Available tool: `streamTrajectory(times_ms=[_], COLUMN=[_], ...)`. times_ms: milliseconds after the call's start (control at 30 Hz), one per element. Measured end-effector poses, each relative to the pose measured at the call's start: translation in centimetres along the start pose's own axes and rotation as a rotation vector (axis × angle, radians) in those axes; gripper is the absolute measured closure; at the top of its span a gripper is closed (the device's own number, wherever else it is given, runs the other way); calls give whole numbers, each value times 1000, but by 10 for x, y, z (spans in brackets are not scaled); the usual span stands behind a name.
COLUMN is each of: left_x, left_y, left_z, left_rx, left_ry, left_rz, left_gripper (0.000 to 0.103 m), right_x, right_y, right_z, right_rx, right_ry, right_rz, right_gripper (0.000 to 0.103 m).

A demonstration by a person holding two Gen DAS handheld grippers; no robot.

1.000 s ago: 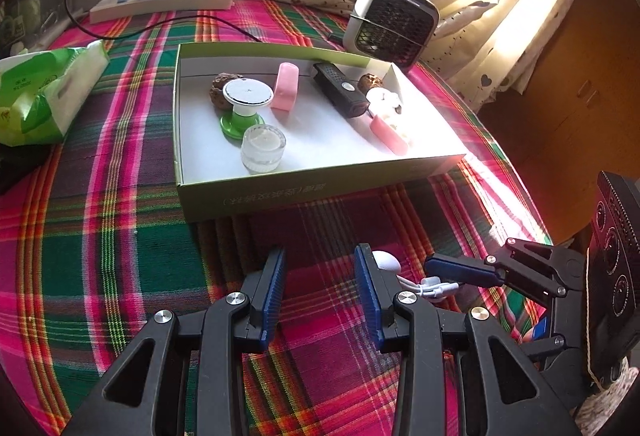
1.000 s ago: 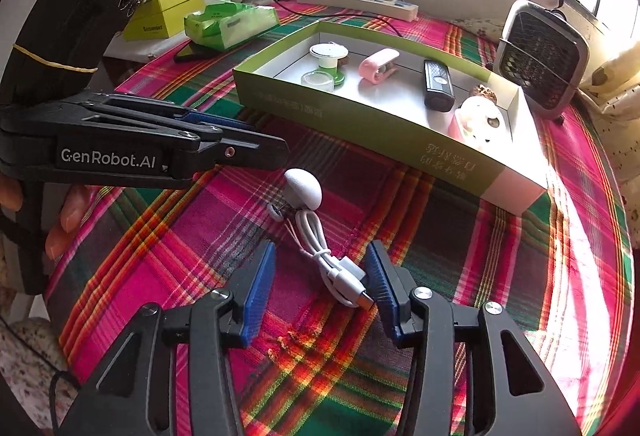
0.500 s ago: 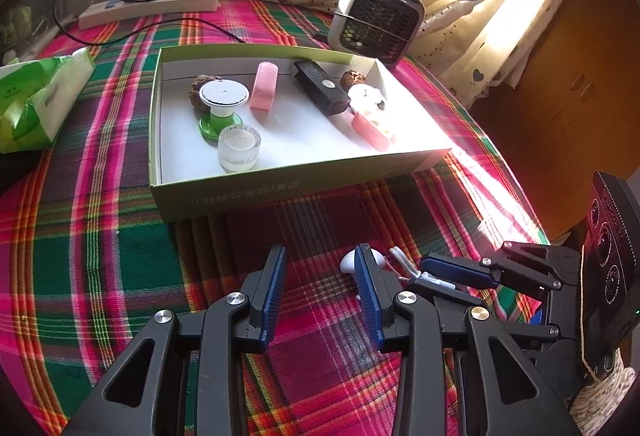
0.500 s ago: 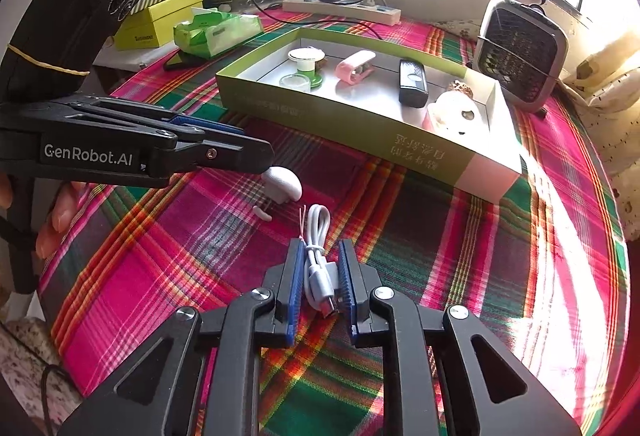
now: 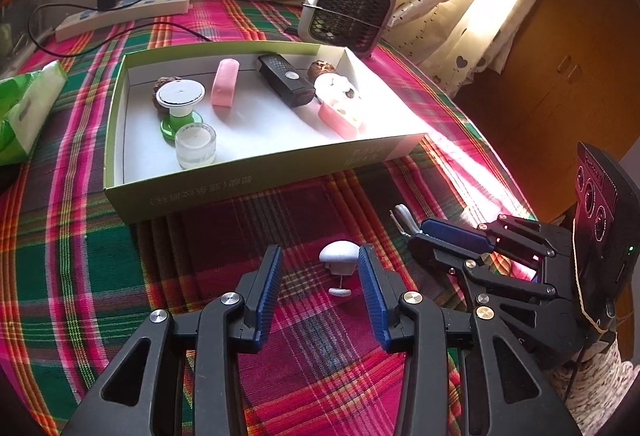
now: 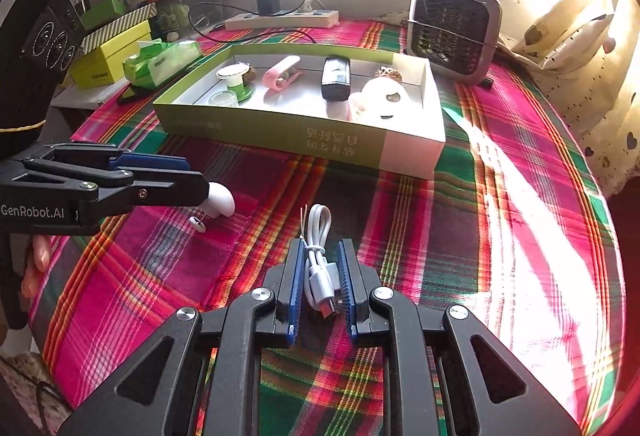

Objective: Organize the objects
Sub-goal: 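Lift the white cable in the right tool while the left tool grasps the mushroom plug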

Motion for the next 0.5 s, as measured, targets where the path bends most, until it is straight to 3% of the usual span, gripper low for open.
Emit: streamTrajectory(times_ms=[500], left_x=[-2], left_y=[14], left_z=[-16], left_rx=[46], left_ry=[48], left_rz=[21], left_gripper=[66], right_x=[-2], right_y=[0], right_z=[-6], right_rx=[19], right_ry=[27], right_rz=[-9], right_gripper=[85])
Point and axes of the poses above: each gripper's, at about its wrist camera, not at the fingertips, and y roughly the way its jaws point, z to its left, x to its top, the point moved 1 cm from there along y, roughly the way its jaws point, and after that the axes turned 1 degree about -x, right-handed, at the moved point
